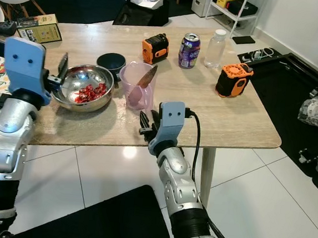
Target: Restocking fridge
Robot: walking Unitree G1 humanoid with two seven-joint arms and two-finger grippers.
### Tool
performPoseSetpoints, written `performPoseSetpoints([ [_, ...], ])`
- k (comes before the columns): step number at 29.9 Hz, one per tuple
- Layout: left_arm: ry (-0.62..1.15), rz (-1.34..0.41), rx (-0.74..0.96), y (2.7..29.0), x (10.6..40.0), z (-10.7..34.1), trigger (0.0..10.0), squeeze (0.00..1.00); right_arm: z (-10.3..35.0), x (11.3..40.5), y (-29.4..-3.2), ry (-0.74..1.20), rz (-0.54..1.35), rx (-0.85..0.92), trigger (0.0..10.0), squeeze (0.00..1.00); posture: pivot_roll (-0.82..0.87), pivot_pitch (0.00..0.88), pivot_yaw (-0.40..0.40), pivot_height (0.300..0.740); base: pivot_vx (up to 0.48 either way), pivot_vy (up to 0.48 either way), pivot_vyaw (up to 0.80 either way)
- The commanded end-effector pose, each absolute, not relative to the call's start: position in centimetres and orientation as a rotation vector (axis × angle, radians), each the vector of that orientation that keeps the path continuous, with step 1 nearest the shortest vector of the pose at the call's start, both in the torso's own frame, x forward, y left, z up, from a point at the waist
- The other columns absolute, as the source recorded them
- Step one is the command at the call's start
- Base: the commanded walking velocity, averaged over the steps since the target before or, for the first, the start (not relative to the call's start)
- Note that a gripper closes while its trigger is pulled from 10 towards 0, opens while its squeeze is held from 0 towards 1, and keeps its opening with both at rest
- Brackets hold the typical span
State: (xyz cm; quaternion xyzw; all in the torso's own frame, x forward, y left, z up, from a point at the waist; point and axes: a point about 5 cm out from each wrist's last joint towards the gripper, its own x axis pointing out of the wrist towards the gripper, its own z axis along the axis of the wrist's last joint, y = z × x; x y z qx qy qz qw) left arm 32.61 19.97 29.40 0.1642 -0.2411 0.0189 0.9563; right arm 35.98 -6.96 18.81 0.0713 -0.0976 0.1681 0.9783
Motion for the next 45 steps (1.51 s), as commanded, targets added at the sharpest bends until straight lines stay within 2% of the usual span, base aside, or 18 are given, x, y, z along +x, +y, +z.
performPoseSetpoints([
  [1, -0.507, 0.044, 0.331, 20.7, 32.2, 30.4, 10.0, 0.00, 18.4, 36.2, -7.2, -0.187, 0.308, 0.149, 10.0, 0.00, 0.10, 0.200, 0.033, 0.740, 0.000, 0.000, 0.00],
  [5, -0.513, 0.060, 0.321, 21.3, 32.0, 31.1, 10.0, 0.00, 18.7, 36.8, -6.9, -0.197, 0.305, 0.168, 10.0, 0.00, 0.11, 0.202, 0.032, 0.740, 0.000, 0.000, 0.00],
  [6, -0.511, 0.065, 0.318, 21.4, 32.0, 31.1, 10.0, 0.00, 18.7, 36.9, -6.7, -0.198, 0.313, 0.167, 10.0, 1.00, 0.12, 0.204, 0.032, 0.740, 0.000, 0.000, 0.00],
  [14, -0.504, 0.074, 0.321, 21.7, 31.9, 31.2, 10.0, 0.00, 18.8, 37.1, -6.3, -0.204, 0.316, 0.145, 10.0, 1.00, 0.12, 0.207, 0.029, 0.740, 0.000, 0.000, 0.00],
  [15, -0.501, 0.076, 0.319, 21.7, 31.9, 31.1, 10.0, 0.00, 18.9, 37.1, -6.0, -0.212, 0.326, 0.125, 10.0, 0.49, 0.12, 0.214, 0.024, 0.740, 0.000, 0.000, 0.00],
  [16, -0.498, 0.078, 0.315, 21.8, 31.8, 31.1, 10.0, 0.00, 19.0, 37.1, -5.8, -0.222, 0.329, 0.109, 10.0, 0.42, 0.12, 0.218, 0.019, 0.740, 0.000, 0.000, 0.00],
  [17, -0.498, 0.078, 0.315, 21.8, 31.8, 31.1, 10.0, 0.00, 19.0, 37.1, -5.8, -0.222, 0.329, 0.109, 10.0, 0.42, 0.12, 0.218, 0.019, 0.740, 0.000, 0.000, 0.00],
  [18, -0.492, 0.080, 0.312, 21.8, 31.7, 31.1, 10.0, 0.00, 19.1, 37.2, -5.6, -0.234, 0.336, 0.094, 10.0, 0.00, 0.12, 0.221, 0.017, 0.740, 0.000, 0.000, 0.00],
  [31, -0.486, 0.106, 0.323, 22.2, 31.2, 31.4, 10.0, 0.00, 18.9, 37.7, -3.7, -0.228, 0.341, 0.041, 10.0, 0.00, 0.17, 0.247, 0.001, 0.740, 0.000, 0.000, 0.00],
  [38, -0.477, 0.116, 0.331, 22.5, 30.7, 31.4, 10.0, 0.00, 19.1, 38.1, -3.9, -0.241, 0.294, 0.004, 10.0, 0.00, 0.19, 0.258, 0.000, 0.740, 0.000, 0.000, 0.00],
  [45, -0.466, 0.117, 0.337, 22.5, 30.5, 31.2, 10.0, 0.00, 19.3, 38.5, -4.3, -0.235, 0.250, 0.048, 10.0, 0.00, 0.20, 0.262, 0.001, 0.740, 0.000, 0.000, 0.00],
])
